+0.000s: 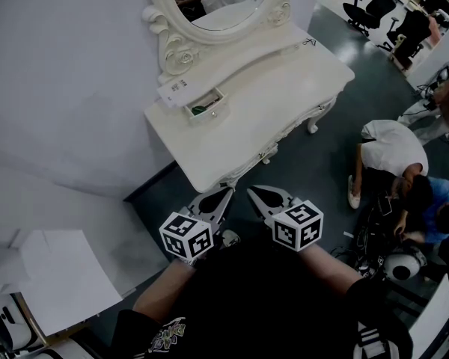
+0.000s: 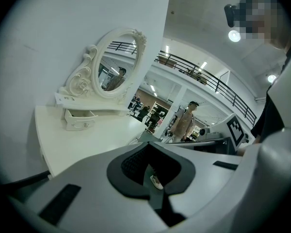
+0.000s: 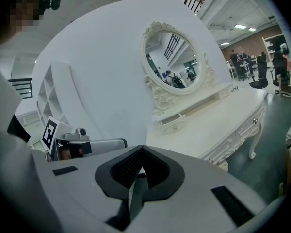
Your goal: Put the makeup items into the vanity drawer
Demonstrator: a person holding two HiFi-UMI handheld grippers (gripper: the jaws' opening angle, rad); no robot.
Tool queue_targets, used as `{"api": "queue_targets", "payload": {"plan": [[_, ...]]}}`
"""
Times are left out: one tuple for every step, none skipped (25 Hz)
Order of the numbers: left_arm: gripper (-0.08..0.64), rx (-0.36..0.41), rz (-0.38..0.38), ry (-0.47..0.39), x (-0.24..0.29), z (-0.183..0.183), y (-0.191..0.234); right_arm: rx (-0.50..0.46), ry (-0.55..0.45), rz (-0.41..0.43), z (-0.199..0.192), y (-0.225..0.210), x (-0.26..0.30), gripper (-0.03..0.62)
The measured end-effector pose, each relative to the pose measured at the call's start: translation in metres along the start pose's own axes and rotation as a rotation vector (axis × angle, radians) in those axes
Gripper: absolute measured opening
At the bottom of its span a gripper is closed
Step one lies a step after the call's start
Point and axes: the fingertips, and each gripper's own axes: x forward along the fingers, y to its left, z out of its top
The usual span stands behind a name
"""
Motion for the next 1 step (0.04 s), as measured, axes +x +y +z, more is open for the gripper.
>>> {"api": "queue_targets", "payload": {"plan": [[0.002, 0.0, 0.0, 0.0, -0.0003, -0.0001, -0.0001, 0.0, 0.0, 0.0, -0.0001, 0.0002, -0.0002, 0.029]]}}
